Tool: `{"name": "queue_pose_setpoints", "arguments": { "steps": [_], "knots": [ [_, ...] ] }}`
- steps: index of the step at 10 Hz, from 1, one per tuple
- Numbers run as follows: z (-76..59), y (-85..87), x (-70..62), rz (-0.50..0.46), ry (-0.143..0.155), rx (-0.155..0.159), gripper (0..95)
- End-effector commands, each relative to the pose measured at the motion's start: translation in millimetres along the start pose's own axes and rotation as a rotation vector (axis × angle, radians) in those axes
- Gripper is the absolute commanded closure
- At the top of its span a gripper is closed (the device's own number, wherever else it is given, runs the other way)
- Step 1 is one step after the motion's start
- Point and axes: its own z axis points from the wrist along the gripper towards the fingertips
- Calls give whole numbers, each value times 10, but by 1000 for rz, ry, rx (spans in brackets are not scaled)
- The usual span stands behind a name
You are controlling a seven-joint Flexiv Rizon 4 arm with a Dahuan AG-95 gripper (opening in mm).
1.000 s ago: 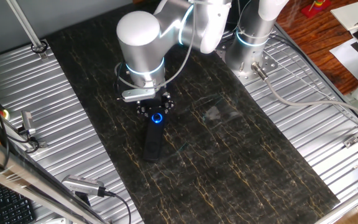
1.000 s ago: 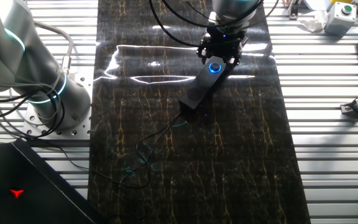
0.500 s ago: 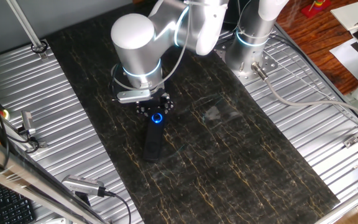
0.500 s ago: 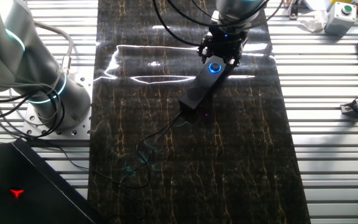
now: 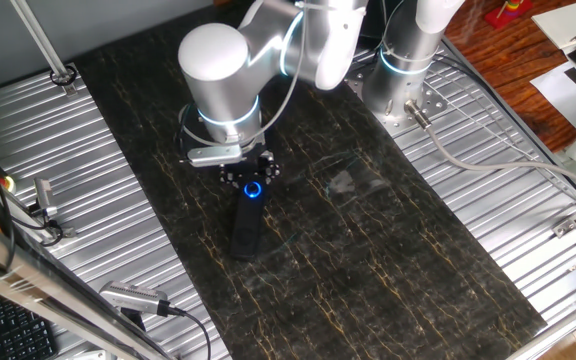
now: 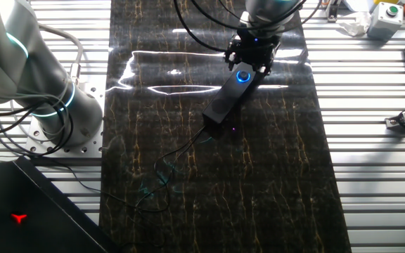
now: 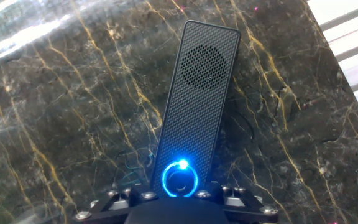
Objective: Turn the knob to increase the volume of the speaker
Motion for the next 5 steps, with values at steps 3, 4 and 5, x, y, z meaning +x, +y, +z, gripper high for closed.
{"name": "queue_pose_setpoints", "arguments": {
  "steps": [3, 4, 5],
  "knots": [
    [98, -21, -23, -48, -2, 6, 380],
    [100, -21, -24, -65, -1, 11, 570],
    [102, -21, -24, -77, -1, 13, 570]
  ]
}}
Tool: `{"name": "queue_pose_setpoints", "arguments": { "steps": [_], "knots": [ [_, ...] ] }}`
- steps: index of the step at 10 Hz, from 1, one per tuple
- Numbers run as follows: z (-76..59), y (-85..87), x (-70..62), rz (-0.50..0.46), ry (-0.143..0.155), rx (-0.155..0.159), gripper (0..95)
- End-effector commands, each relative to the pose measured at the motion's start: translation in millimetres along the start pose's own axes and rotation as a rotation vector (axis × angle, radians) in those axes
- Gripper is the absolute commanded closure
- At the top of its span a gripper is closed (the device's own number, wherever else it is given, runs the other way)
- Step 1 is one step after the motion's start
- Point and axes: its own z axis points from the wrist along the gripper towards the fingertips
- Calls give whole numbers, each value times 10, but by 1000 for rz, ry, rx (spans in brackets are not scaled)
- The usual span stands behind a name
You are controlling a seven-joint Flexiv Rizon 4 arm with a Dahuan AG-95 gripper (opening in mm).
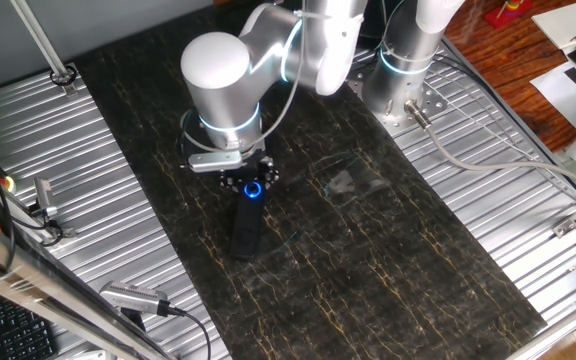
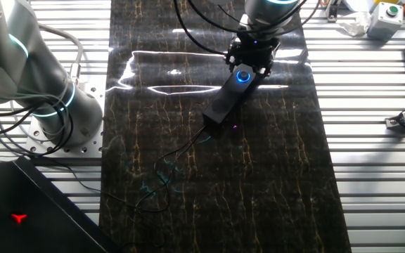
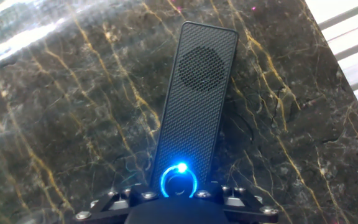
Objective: Turn the knob to increase the volume of the speaker
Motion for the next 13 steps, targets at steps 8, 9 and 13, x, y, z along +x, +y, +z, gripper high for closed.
{"name": "queue_pose_setpoints", "arguments": {
  "steps": [8, 9, 13],
  "knots": [
    [48, -3, -5, -47, 1, 10, 570],
    [48, -3, -5, -47, 1, 10, 570],
    [47, -2, -4, -40, 0, 11, 570]
  ]
}}
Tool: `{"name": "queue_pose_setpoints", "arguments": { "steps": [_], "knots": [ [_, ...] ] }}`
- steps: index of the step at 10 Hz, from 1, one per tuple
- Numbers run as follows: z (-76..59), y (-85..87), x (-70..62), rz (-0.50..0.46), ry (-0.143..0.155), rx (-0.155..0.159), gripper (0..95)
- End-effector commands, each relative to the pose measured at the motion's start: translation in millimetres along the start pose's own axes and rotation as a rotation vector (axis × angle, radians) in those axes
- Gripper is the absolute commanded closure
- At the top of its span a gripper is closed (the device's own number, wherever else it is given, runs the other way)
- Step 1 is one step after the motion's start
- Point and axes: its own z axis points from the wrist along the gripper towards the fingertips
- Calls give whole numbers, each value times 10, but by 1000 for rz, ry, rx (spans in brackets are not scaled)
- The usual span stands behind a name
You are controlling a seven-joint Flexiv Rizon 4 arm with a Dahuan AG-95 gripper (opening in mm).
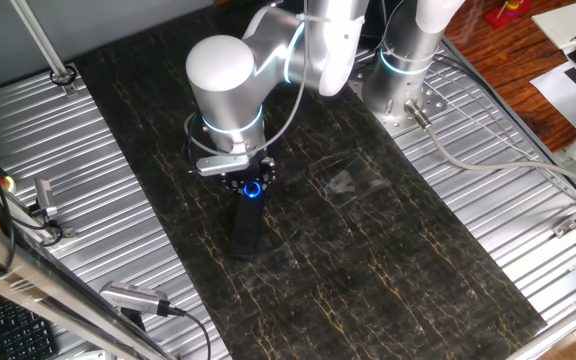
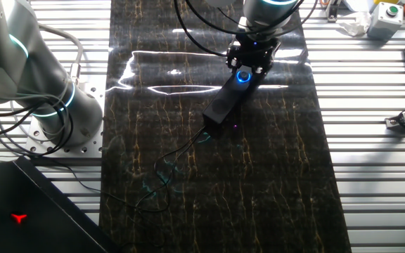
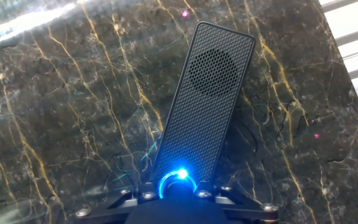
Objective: Turn the knob to increase the volume of the speaker
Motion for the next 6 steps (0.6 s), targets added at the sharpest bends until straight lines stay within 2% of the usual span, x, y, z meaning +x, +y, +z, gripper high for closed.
{"name": "queue_pose_setpoints", "arguments": {
  "steps": [1, 2, 6],
  "knots": [
    [-1, 0, 2, 11, 0, 0, 570],
    [-1, 0, 2, 26, 0, 0, 760],
    [-45, 0, 5, 36, 2, 3, 760]
  ]
}}
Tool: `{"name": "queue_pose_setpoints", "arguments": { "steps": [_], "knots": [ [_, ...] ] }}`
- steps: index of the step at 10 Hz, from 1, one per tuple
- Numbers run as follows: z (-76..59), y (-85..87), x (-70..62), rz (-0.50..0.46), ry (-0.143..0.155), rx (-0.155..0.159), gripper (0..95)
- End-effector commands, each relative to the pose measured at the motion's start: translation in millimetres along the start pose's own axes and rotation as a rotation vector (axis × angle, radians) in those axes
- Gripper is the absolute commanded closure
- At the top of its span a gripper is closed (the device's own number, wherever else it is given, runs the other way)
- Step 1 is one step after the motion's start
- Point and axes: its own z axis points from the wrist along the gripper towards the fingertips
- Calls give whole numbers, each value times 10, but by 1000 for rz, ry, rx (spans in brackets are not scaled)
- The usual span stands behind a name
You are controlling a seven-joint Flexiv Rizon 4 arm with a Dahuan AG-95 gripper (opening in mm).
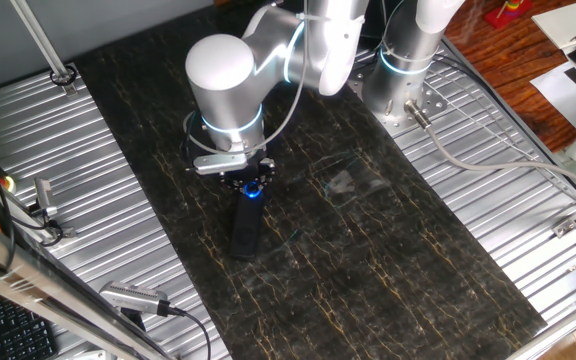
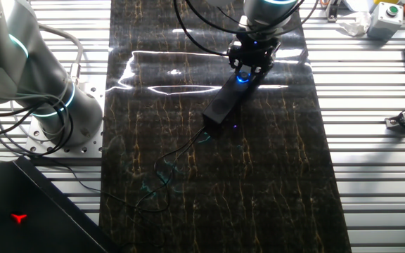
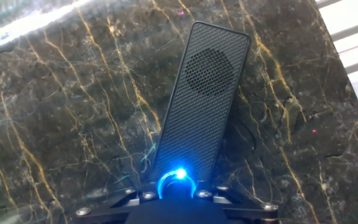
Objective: Turn the knob to increase the volume of the speaker
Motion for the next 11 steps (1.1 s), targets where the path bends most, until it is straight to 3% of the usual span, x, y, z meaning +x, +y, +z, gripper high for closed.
{"name": "queue_pose_setpoints", "arguments": {
  "steps": [1, 11],
  "knots": [
    [8, -6, 0, 2, 2, 1, 760],
    [16, -7, 1, 85, 9, 0, 760]
  ]
}}
